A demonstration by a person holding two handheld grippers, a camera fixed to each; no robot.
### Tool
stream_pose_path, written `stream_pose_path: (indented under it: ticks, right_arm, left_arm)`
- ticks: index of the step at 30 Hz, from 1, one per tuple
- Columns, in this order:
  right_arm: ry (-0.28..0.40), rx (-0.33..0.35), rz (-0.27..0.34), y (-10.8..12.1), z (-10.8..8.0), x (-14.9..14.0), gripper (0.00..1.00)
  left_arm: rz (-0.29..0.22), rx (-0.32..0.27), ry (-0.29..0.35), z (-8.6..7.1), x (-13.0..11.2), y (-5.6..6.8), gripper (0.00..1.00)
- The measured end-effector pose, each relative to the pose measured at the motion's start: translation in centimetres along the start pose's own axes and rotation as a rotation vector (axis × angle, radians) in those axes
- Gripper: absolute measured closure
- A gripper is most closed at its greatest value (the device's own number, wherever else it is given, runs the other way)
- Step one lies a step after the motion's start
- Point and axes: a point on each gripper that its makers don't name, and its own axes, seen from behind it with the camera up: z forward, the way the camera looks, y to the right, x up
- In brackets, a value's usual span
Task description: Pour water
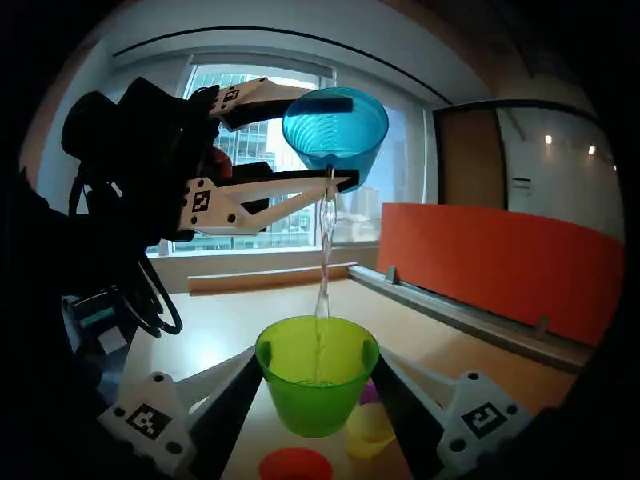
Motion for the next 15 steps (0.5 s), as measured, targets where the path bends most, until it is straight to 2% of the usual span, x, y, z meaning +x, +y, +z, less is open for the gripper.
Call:
stream_pose_path:
  ticks: [6, 15]
  right_arm:
    - [0.002, -0.001, -0.001, 0.04, -0.21, 0.05, 0.1]
    - [0.001, -0.005, -0.004, 0.29, -0.41, 0.06, 0.1]
  left_arm:
    - [0.02, -0.002, -0.001, 0.24, 0.03, 0.34, 0.15]
    - [0.058, 0.002, 0.005, 0.32, 0.25, -0.13, 0.15]
